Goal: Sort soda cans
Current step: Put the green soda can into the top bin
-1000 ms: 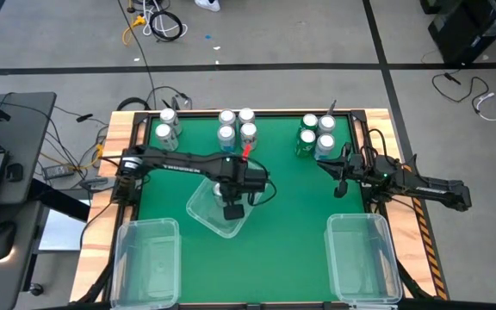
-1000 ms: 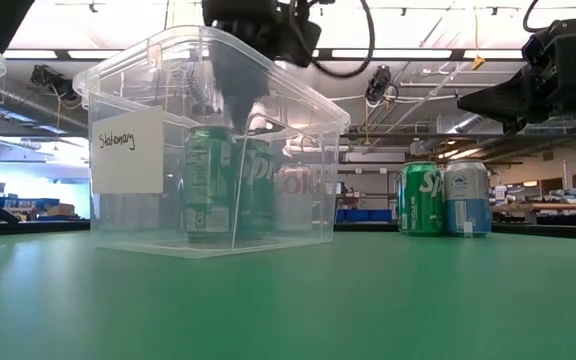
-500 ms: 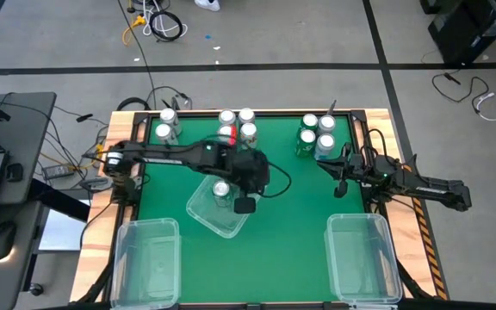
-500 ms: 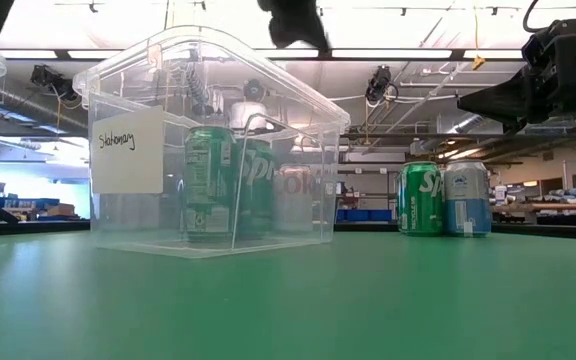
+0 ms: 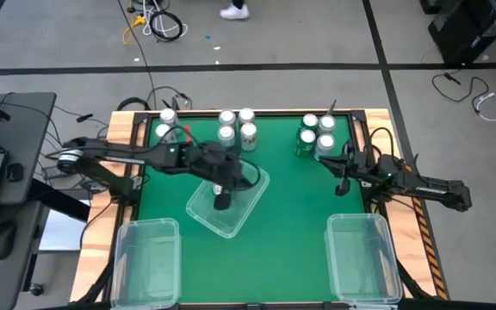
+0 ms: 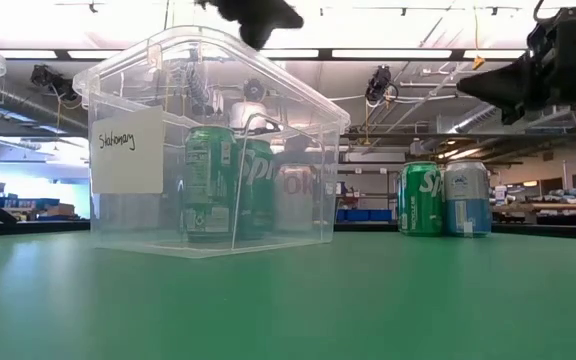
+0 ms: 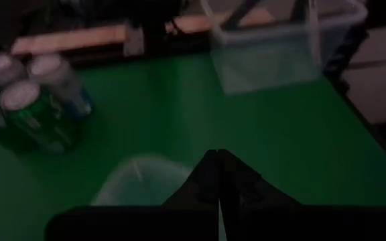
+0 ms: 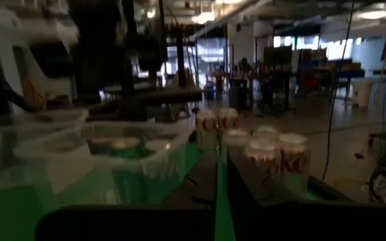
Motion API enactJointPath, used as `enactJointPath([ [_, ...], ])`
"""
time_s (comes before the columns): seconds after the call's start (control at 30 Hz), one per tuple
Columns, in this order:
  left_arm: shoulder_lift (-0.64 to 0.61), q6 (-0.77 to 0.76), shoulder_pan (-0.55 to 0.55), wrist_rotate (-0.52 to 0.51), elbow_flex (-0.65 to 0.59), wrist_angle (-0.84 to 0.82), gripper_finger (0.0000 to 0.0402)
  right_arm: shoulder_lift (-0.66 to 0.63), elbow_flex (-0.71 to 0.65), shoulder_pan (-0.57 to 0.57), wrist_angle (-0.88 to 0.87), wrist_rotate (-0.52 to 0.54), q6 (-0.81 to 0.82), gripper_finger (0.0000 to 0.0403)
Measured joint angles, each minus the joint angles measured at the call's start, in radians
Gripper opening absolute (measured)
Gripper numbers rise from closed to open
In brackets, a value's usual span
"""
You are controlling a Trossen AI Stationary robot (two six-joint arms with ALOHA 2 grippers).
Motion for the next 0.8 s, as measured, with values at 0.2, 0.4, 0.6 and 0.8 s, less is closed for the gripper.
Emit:
enactJointPath([
  [0.2,-0.154,0.016,0.050,0.033,-0.183,0.098,0.0000,0.010,0.000,0.000,0.112,0.051,0.052,0.0023],
  [0.4,-0.299,-0.013,0.180,0.211,-0.361,0.231,0.0000,0.120,0.032,-0.005,0.146,0.083,0.111,0.0021],
  [0.6,-0.382,-0.008,0.267,0.279,-0.423,0.238,0.0000,0.331,0.173,-0.022,0.102,0.126,0.189,0.0039],
  [0.8,-0.430,0.025,0.281,0.276,-0.429,0.156,0.0000,0.592,0.409,-0.037,-0.174,0.213,0.189,0.0111],
])
